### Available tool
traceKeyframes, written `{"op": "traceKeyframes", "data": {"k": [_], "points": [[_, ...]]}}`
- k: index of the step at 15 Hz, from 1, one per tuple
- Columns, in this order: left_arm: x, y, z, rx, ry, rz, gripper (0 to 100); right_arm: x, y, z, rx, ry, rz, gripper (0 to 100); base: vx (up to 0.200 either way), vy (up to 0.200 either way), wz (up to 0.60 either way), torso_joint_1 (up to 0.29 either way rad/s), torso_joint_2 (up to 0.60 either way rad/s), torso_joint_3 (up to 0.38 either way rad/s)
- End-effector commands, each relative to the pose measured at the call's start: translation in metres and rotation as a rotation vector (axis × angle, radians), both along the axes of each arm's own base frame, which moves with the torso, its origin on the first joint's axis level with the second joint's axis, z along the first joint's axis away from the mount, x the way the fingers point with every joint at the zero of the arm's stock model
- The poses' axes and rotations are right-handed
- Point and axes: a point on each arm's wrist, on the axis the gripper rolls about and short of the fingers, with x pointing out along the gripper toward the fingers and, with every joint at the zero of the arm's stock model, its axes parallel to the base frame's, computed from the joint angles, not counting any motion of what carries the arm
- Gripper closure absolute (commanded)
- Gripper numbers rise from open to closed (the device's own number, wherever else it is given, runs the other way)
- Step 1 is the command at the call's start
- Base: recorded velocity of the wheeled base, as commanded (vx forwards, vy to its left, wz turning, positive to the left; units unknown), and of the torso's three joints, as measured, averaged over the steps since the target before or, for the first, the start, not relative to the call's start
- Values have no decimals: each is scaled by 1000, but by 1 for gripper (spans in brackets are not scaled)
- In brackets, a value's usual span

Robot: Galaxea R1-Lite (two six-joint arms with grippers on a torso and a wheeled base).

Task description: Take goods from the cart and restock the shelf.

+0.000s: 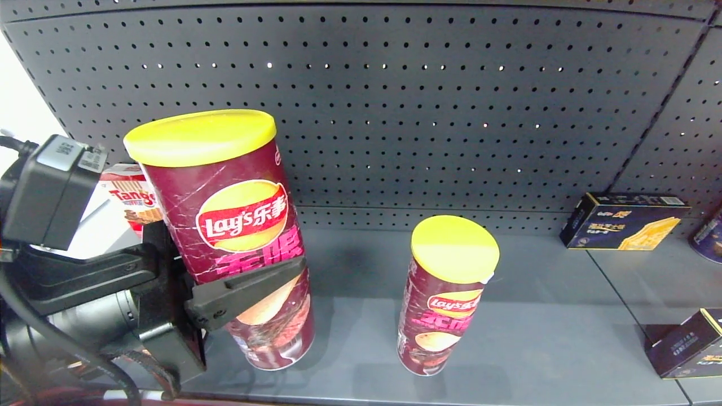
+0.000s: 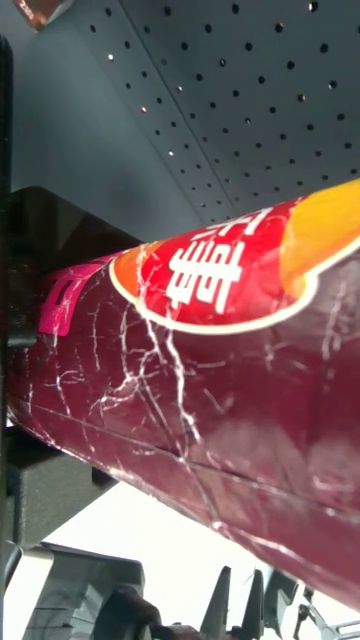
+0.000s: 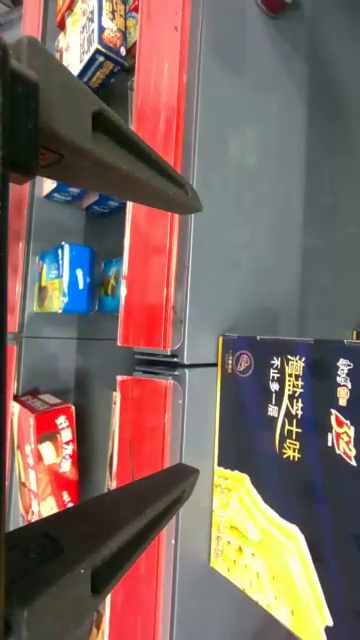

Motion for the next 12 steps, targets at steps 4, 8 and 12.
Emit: {"op": "traceKeyframes", "data": {"k": [4, 8, 12], "points": [[4, -2, 9, 5, 8, 2, 100, 0, 0, 0, 0, 2, 1, 0, 0, 0, 0, 0, 0, 0], [7, -1, 16, 54, 76, 27, 100, 0, 0, 0, 0, 2, 1, 0, 0, 0, 0, 0, 0, 0], [21, -5, 24, 71, 47, 15, 100, 0, 0, 0, 0, 2, 1, 0, 0, 0, 0, 0, 0, 0]]}}
